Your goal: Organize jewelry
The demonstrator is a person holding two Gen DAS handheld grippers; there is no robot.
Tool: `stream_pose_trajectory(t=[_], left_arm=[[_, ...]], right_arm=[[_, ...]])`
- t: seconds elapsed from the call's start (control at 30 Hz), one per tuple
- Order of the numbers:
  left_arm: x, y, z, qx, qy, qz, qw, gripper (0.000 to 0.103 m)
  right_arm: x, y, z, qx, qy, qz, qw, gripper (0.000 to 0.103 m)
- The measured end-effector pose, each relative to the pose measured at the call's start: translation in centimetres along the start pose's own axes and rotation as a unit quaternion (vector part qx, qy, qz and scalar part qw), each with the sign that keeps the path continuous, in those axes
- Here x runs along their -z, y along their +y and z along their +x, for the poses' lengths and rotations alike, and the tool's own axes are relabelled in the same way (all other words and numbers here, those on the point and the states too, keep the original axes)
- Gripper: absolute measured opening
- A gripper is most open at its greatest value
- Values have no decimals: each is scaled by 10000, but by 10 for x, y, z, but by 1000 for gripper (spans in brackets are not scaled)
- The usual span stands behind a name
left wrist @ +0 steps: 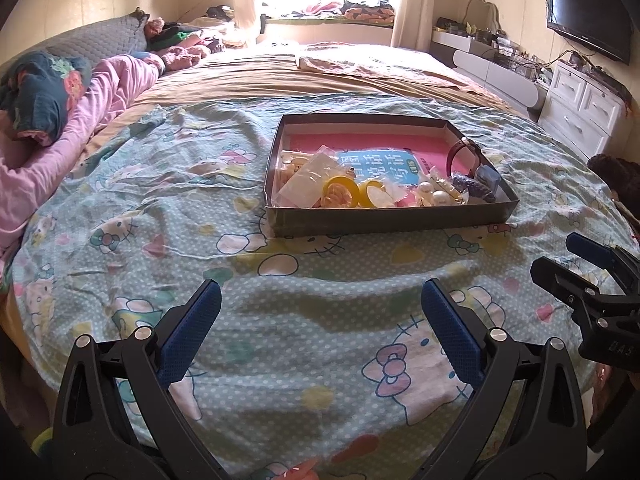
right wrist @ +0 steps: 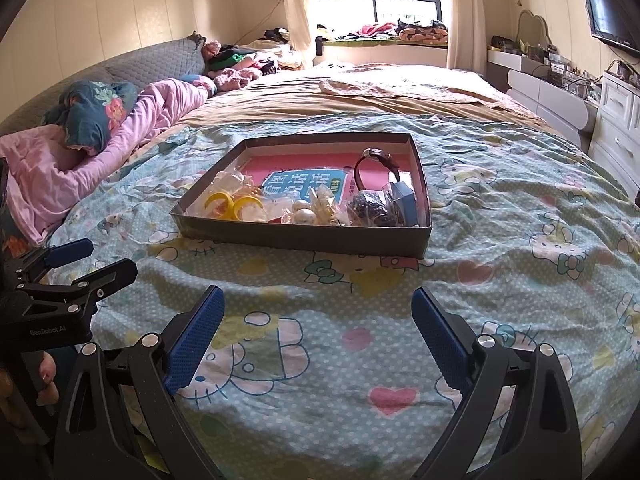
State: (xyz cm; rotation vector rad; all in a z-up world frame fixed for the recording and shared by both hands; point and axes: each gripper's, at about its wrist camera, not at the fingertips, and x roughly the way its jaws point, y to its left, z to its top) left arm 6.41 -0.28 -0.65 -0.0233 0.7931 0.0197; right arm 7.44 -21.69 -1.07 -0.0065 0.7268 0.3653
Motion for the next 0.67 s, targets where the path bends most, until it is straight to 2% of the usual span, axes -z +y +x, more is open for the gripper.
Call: stream_pose_trajectory(t=[0.1,0.23,0.4,0.53,0.67], left_arm=[[2,2,5,-81,110,-87,9999,94],[3,0,12,-456,197,-80,9987,94],[3,7,13,-448,92,-193,9988,94],[-1,25,28,-357,337,-501,9975,94],[-10,55,47,-553,530,-825,9936,94]], right_arm=[[-2,-1,0,25,-35,-25,10000,94],[-3,-5,1,62,-68,12,10000,94],[-6,-14,7,144,-66,82,9998,94],[-12,-27,13,274,-84,180,9994,94],[-20,-49,20,475,-88,343,9982,94]])
